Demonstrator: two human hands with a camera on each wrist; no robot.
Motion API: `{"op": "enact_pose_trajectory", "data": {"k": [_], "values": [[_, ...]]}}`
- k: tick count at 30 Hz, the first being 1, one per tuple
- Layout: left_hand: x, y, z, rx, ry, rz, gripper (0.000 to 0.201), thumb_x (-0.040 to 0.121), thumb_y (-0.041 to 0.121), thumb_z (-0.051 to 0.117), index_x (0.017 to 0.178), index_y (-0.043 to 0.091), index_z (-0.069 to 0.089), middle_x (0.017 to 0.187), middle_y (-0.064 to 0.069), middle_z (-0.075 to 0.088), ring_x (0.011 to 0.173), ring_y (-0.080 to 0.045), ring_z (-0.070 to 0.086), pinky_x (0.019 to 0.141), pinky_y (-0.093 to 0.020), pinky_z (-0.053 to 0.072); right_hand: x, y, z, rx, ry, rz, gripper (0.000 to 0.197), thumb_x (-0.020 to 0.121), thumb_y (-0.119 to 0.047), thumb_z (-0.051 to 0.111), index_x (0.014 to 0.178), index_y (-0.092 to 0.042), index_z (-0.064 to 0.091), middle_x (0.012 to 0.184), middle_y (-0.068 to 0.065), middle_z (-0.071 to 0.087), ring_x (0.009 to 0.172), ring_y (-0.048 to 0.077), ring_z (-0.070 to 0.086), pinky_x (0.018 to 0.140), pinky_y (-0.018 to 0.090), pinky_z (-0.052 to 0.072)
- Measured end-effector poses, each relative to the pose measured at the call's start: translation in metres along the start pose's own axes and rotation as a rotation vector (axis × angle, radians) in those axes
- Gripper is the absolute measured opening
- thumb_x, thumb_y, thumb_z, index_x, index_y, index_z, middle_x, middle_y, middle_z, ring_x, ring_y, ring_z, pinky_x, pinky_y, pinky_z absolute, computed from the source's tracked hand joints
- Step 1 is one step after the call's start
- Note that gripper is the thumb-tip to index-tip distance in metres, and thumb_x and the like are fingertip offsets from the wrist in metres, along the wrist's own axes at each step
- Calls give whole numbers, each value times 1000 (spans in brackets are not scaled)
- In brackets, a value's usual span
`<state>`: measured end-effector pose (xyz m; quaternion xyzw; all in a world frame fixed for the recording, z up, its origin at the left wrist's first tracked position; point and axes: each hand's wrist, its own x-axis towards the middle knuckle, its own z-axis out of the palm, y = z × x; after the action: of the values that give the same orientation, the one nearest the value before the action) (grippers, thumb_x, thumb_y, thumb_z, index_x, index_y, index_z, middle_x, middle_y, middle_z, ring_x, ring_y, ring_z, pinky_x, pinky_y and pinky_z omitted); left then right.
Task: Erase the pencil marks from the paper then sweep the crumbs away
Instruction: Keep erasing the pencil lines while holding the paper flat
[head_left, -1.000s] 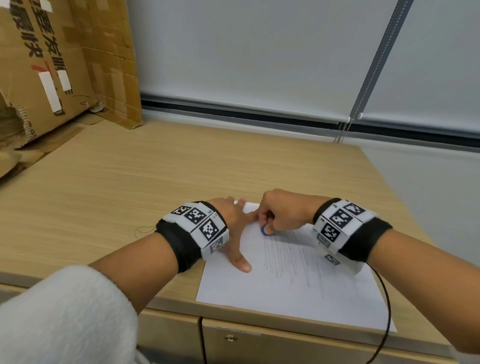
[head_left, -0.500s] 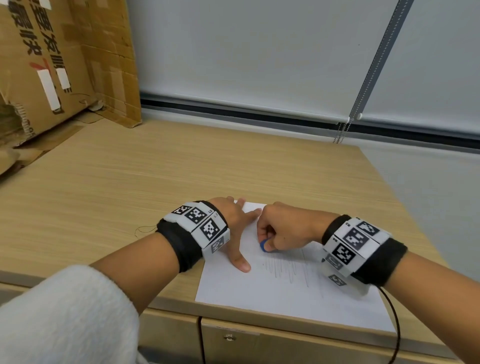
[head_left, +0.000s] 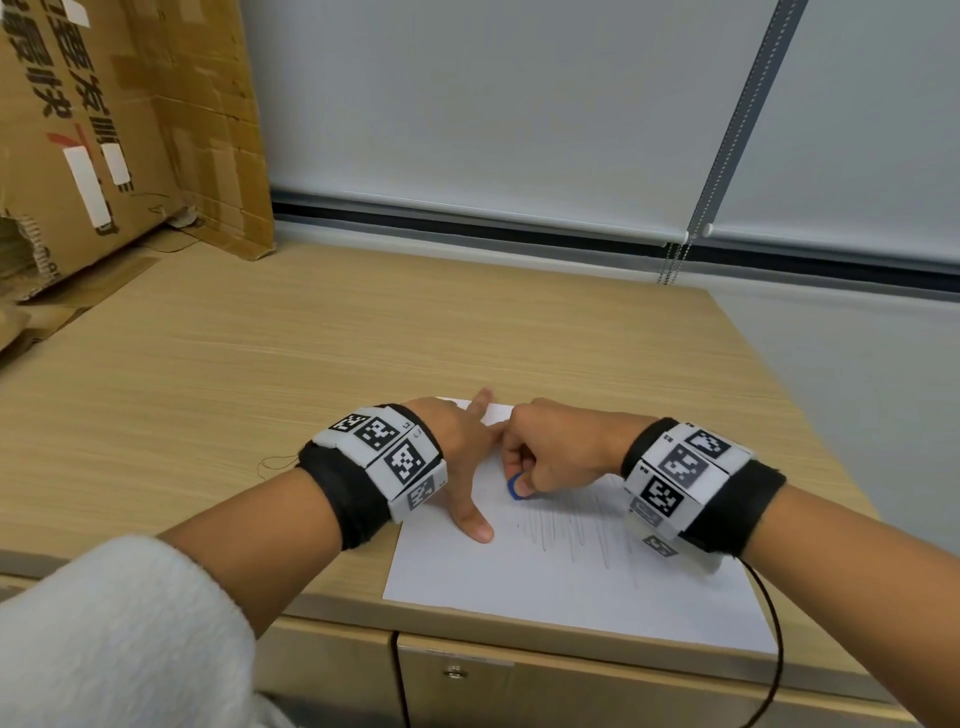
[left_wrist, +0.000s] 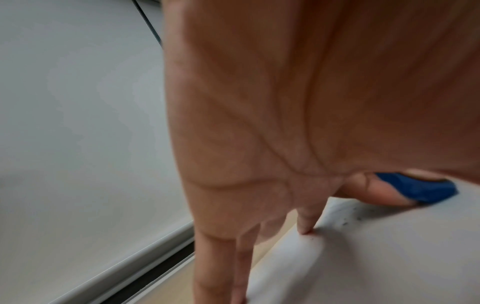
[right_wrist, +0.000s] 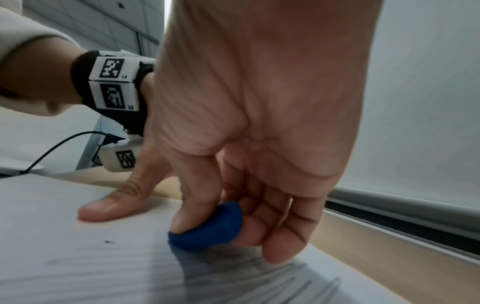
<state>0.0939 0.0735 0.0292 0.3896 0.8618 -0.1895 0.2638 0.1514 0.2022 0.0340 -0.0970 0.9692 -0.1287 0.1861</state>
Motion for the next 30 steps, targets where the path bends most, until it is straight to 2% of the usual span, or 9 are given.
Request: {"op": "enact_pose_trajectory", "data": {"k": [2, 5, 9, 13, 16, 18, 22, 27, 30], "values": [[-1, 1, 1, 7, -5, 28, 123, 69, 66, 73, 154, 34, -9, 156, -2, -33, 145, -31, 22, 110, -47, 36, -1, 0, 2, 8, 7, -2, 6, 85, -13, 67, 87, -8, 70, 67, -10, 58, 61, 3, 53, 58, 15, 43], [-4, 2, 0, 16, -5, 78, 118, 72, 66, 70, 155, 29, -6, 161, -2, -21, 149, -26, 7, 115, -47, 27, -3, 2, 4, 23, 10, 5, 4, 85, -14, 67, 86, -10, 69, 68, -11, 58, 61, 1, 53, 58, 14, 41], [-4, 5, 3, -2, -15, 63, 130, 66, 69, 73, 153, 29, -16, 159, -1, -26, 149, -27, -7, 117, -48, 19, -11, 2, 11, 36, 55, -5, 5, 82, -11, 63, 82, -8, 67, 68, -5, 59, 59, 6, 51, 60, 20, 45], [-3, 9, 6, 25, 9, 51, 134, 64, 73, 72, 153, 26, -17, 160, -3, -23, 150, -27, -3, 117, -48, 22, -20, -3, 14, 18, -38, -71, 7, 83, -14, 66, 86, -9, 69, 69, -8, 59, 59, 2, 51, 57, 12, 43], [-2, 9, 6, 37, 10, 24, 134, 62, 76, 70, 153, 27, -14, 161, -4, -20, 149, -29, 3, 115, -49, 27, -13, 2, 9, 41, 39, -26, 6, 82, -16, 68, 83, -10, 70, 72, -5, 63, 61, 3, 53, 62, 21, 45], [1, 9, 7, 41, 12, 16, 136, 59, 78, 70, 153, 26, -14, 161, -5, -19, 149, -30, 6, 114, -50, 28, -14, 4, 12, 54, 68, -11, 6, 82, -14, 66, 82, -10, 69, 68, -8, 60, 61, 4, 52, 61, 20, 44], [1, 8, 6, 20, 12, 12, 139, 60, 76, 71, 153, 23, -17, 161, -7, -19, 149, -30, 5, 116, -49, 25, -21, -1, 16, 39, -79, -59, 2, 83, -18, 68, 83, -16, 69, 71, -11, 61, 65, 3, 55, 65, 18, 47], [2, 6, 5, 22, 18, 17, 139, 59, 77, 71, 152, 24, -17, 161, -6, -19, 149, -29, 4, 116, -49, 25, -16, 4, 13, 56, 37, -11, 5, 82, -15, 66, 82, -10, 69, 68, -10, 60, 62, 4, 53, 62, 18, 45], [1, 7, 5, 21, 6, 12, 138, 61, 75, 71, 152, 23, -19, 161, -6, -20, 149, -29, 2, 117, -48, 23, -23, -2, 16, 47, -92, -50, 2, 82, -18, 68, 80, -18, 68, 69, -11, 62, 62, 2, 55, 62, 16, 44]]}}
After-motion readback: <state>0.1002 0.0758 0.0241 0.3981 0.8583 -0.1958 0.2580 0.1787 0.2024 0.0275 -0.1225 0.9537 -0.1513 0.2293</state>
